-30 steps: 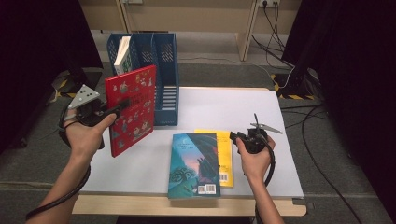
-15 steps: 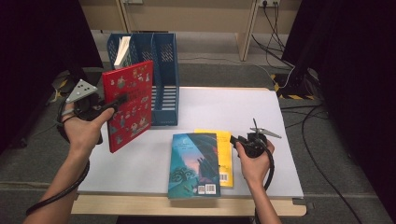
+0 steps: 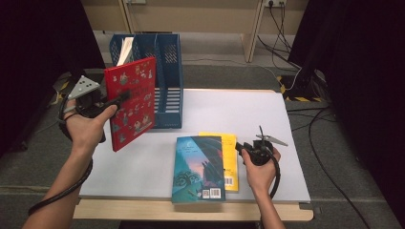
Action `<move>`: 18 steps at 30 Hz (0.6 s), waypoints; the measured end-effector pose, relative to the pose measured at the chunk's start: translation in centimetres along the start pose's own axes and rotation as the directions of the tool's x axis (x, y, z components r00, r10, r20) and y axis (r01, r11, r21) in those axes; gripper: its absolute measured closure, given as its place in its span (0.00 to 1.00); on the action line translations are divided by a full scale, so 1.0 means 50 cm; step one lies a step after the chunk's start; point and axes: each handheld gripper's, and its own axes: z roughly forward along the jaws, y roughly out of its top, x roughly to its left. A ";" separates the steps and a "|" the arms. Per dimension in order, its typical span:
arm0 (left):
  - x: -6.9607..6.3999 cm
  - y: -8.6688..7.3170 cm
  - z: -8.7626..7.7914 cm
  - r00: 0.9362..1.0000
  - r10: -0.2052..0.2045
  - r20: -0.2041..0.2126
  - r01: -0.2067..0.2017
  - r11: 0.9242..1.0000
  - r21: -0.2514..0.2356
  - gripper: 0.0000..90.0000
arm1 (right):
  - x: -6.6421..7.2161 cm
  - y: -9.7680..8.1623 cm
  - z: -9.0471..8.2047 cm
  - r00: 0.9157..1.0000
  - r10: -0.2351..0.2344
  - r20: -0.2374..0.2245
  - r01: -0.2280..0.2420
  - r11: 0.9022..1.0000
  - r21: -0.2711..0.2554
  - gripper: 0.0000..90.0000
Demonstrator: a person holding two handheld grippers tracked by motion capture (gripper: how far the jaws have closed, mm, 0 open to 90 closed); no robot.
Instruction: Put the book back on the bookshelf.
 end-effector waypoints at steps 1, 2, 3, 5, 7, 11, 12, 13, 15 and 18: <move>0.000 0.001 0.001 1.000 0.000 -0.003 0.000 1.000 -0.001 0.88 | -0.001 -0.001 0.000 1.000 -0.003 0.001 0.003 1.000 0.000 0.68; 0.001 0.002 0.002 1.000 0.001 -0.005 -0.001 1.000 0.000 0.88 | 0.000 -0.002 0.001 1.000 -0.001 0.000 0.001 1.000 0.000 0.68; 0.002 0.002 0.004 1.000 0.001 -0.006 -0.001 1.000 -0.001 0.88 | 0.000 -0.004 0.002 1.000 -0.005 -0.001 0.005 1.000 -0.002 0.68; 0.004 0.004 0.006 1.000 -0.001 -0.011 0.001 1.000 -0.002 0.88 | 0.002 -0.007 0.002 1.000 0.002 -0.002 -0.002 1.000 0.005 0.68; 0.006 0.006 0.008 1.000 -0.001 -0.015 0.001 1.000 -0.004 0.88 | 0.001 -0.009 0.003 1.000 -0.006 -0.004 0.006 1.000 0.001 0.68; 0.007 0.010 0.011 1.000 -0.002 -0.021 0.002 1.000 -0.008 0.88 | 0.000 -0.011 0.001 1.000 -0.002 -0.004 0.002 1.000 0.001 0.68; 0.008 0.011 0.012 1.000 -0.004 -0.020 0.004 1.000 -0.007 0.88 | 0.000 -0.011 0.001 1.000 0.000 -0.003 0.000 1.000 -0.002 0.68; 0.008 0.012 0.014 1.000 -0.004 -0.019 0.004 1.000 -0.007 0.88 | -0.002 -0.012 0.001 1.000 -0.007 -0.002 0.007 1.000 -0.006 0.68; 0.010 0.014 0.017 1.000 -0.003 -0.024 0.003 1.000 -0.005 0.88 | -0.002 -0.013 0.000 1.000 -0.004 -0.001 0.004 1.000 -0.004 0.68; 0.013 0.017 0.023 0.999 -0.003 -0.033 0.003 1.000 -0.007 0.88 | -0.003 -0.015 0.000 1.000 0.000 0.001 0.000 1.000 -0.003 0.68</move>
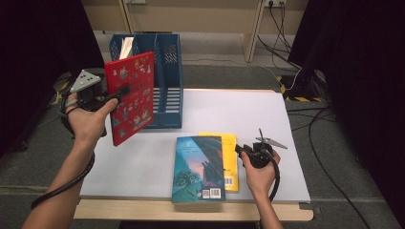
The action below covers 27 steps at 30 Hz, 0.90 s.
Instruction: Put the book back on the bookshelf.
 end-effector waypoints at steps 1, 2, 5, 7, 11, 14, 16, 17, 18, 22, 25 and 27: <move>0.001 0.001 0.001 1.000 0.000 -0.002 0.000 1.000 -0.001 0.88 | -0.001 -0.001 0.000 1.000 0.000 0.000 0.000 1.000 0.003 0.68; 0.002 0.002 0.003 1.000 -0.002 -0.003 0.002 1.000 -0.002 0.88 | -0.003 -0.002 0.000 1.000 -0.007 0.001 0.007 1.000 0.000 0.68; 0.008 0.005 0.009 1.000 -0.006 -0.013 0.006 1.000 -0.005 0.88 | -0.004 -0.004 0.001 1.000 -0.003 0.004 0.003 1.000 0.003 0.67; 0.010 0.006 0.012 1.000 -0.004 -0.024 0.004 1.000 -0.006 0.88 | -0.004 -0.005 0.001 1.000 -0.003 0.000 0.003 1.000 0.002 0.67; 0.014 0.008 0.018 1.000 -0.011 -0.027 0.011 1.000 -0.007 0.88 | -0.005 -0.004 -0.001 1.000 -0.004 0.002 0.004 1.000 -0.004 0.67; 0.016 0.010 0.023 0.999 -0.009 -0.031 0.009 1.000 -0.009 0.88 | -0.005 -0.005 -0.002 1.000 0.001 0.004 -0.001 1.000 -0.003 0.67; 0.018 0.012 0.026 0.999 -0.011 -0.034 0.010 1.000 -0.011 0.88 | -0.006 -0.007 -0.003 1.000 0.003 0.005 -0.003 1.000 -0.004 0.67; 0.019 0.013 0.028 0.999 -0.014 -0.036 0.014 1.000 -0.013 0.88 | -0.007 -0.008 -0.002 1.000 0.000 0.006 0.000 1.000 -0.005 0.67; 0.020 0.014 0.029 0.999 -0.014 -0.037 0.014 1.000 -0.013 0.88 | -0.007 -0.009 -0.003 1.000 0.005 0.006 -0.005 1.000 0.001 0.67; 0.023 0.015 0.036 0.999 -0.016 -0.043 0.015 1.000 -0.015 0.88 | -0.007 -0.012 -0.001 1.000 0.004 0.006 -0.004 1.000 0.002 0.67; 0.025 0.016 0.042 0.999 -0.016 -0.049 0.015 1.000 -0.017 0.88 | -0.006 -0.012 -0.001 1.000 0.002 0.007 -0.002 1.000 0.001 0.67; 0.027 0.017 0.046 0.999 -0.018 -0.049 0.017 1.000 -0.019 0.88 | -0.006 -0.012 -0.001 1.000 0.001 0.006 -0.001 1.000 0.000 0.67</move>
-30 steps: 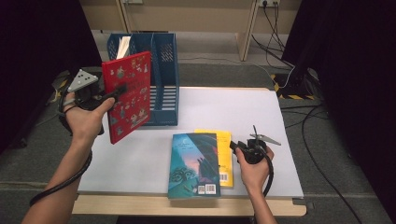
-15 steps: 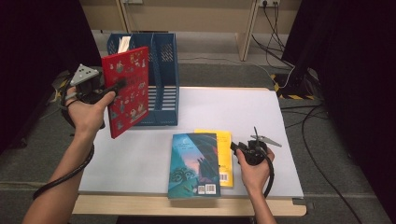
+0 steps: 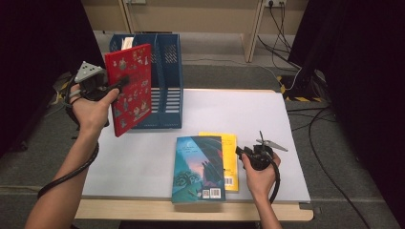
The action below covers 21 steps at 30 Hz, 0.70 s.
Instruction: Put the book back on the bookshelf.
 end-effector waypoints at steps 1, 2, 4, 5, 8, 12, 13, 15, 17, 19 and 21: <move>0.000 0.001 0.002 1.000 -0.002 0.000 0.002 1.000 -0.001 0.88 | 0.000 0.000 0.000 1.000 0.000 0.001 0.000 1.000 -0.001 0.67; 0.001 0.001 0.004 1.000 -0.002 -0.001 0.002 1.000 -0.002 0.88 | 0.000 0.000 0.000 1.000 -0.001 0.002 0.001 1.000 -0.001 0.67; 0.001 0.002 0.007 1.000 -0.001 -0.004 0.001 1.000 -0.003 0.88 | 0.000 -0.002 0.000 1.000 0.002 0.002 -0.002 1.000 0.002 0.67; 0.002 0.003 0.009 1.000 -0.002 -0.005 0.002 1.000 -0.003 0.88 | 0.000 -0.002 0.000 1.000 0.003 0.002 -0.003 1.000 0.002 0.67; 0.004 0.004 0.016 1.000 -0.004 -0.011 0.004 1.000 -0.005 0.88 | 0.002 -0.005 0.001 1.000 0.004 0.002 -0.004 1.000 0.004 0.67; 0.007 0.008 0.024 1.000 -0.006 -0.022 0.005 1.000 -0.008 0.88 | 0.002 -0.005 0.002 1.000 -0.001 0.001 0.001 1.000 0.004 0.67; 0.008 0.009 0.027 1.000 -0.003 -0.026 0.003 1.000 -0.007 0.88 | 0.002 -0.005 0.002 1.000 -0.003 0.000 0.003 1.000 0.003 0.67; 0.010 0.011 0.030 1.000 -0.002 -0.030 0.002 1.000 -0.010 0.88 | 0.002 -0.006 0.002 1.000 -0.005 0.000 0.005 1.000 0.004 0.67; 0.011 0.012 0.034 0.999 -0.005 -0.033 0.005 1.000 -0.011 0.88 | 0.002 -0.006 0.002 1.000 -0.004 -0.001 0.004 1.000 0.004 0.67; 0.012 0.013 0.038 0.999 -0.006 -0.037 0.006 1.000 -0.010 0.88 | 0.002 -0.006 0.003 1.000 -0.005 0.000 0.005 1.000 0.005 0.67; 0.013 0.013 0.043 0.999 -0.007 -0.040 0.007 1.000 -0.012 0.88 | 0.002 -0.006 0.003 1.000 -0.005 -0.002 0.005 1.000 0.005 0.67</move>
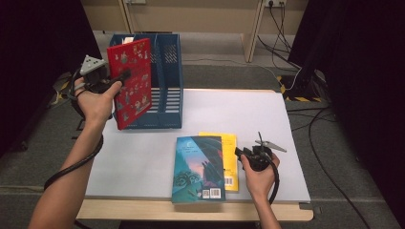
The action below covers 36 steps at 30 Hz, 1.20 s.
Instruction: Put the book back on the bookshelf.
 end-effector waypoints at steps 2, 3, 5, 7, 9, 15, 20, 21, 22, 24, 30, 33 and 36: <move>0.001 0.000 0.005 1.000 -0.001 -0.009 0.001 1.000 -0.002 0.88 | 0.000 0.000 -0.001 1.000 -0.003 0.000 0.003 1.000 -0.002 0.67; 0.001 0.000 0.008 1.000 -0.001 -0.013 0.001 1.000 -0.002 0.88 | 0.000 0.000 -0.001 1.000 0.000 0.002 0.000 1.000 -0.001 0.67; 0.003 0.000 0.014 1.000 -0.001 -0.021 0.001 1.000 -0.002 0.88 | -0.001 0.000 -0.001 1.000 0.000 0.001 0.000 1.000 -0.002 0.67; 0.003 -0.001 0.019 1.000 0.000 -0.026 0.000 1.000 -0.001 0.88 | -0.001 0.000 -0.001 1.000 0.003 0.001 -0.003 1.000 -0.001 0.67; 0.003 -0.002 0.023 1.000 -0.002 -0.029 0.002 1.000 -0.002 0.88 | 0.000 0.000 -0.001 1.000 0.003 0.002 -0.003 1.000 0.000 0.67; 0.002 -0.005 0.037 0.999 -0.004 -0.041 0.004 1.000 -0.004 0.88 | 0.000 -0.001 -0.001 1.000 0.008 0.002 -0.008 1.000 0.003 0.67; 0.000 -0.006 0.048 0.999 0.000 -0.046 0.000 1.000 -0.002 0.88 | 0.000 -0.001 -0.001 1.000 0.005 0.001 -0.005 1.000 0.001 0.67; 0.001 -0.006 0.051 0.999 0.000 -0.048 0.000 1.000 -0.001 0.88 | 0.000 -0.001 -0.001 1.000 0.006 0.001 -0.006 1.000 0.003 0.67; 0.001 -0.006 0.053 0.999 -0.001 -0.048 0.001 1.000 -0.001 0.88 | 0.000 -0.001 -0.001 1.000 0.006 0.002 -0.006 1.000 0.005 0.67; 0.001 -0.007 0.057 0.999 -0.001 -0.049 0.001 1.000 -0.003 0.88 | 0.000 -0.002 0.000 1.000 0.005 0.001 -0.005 1.000 0.003 0.67; 0.004 -0.008 0.071 0.999 0.002 -0.050 -0.001 1.000 0.003 0.88 | 0.002 -0.002 0.000 1.000 0.011 -0.002 -0.011 1.000 0.005 0.67; 0.006 -0.010 0.077 0.999 0.002 -0.051 -0.002 1.000 -0.004 0.88 | 0.000 -0.001 0.000 1.000 0.005 0.000 -0.005 1.000 0.002 0.67; 0.007 -0.011 0.082 0.999 0.005 -0.050 -0.006 1.000 -0.007 0.88 | 0.001 -0.001 0.000 1.000 0.005 -0.001 -0.005 1.000 0.002 0.67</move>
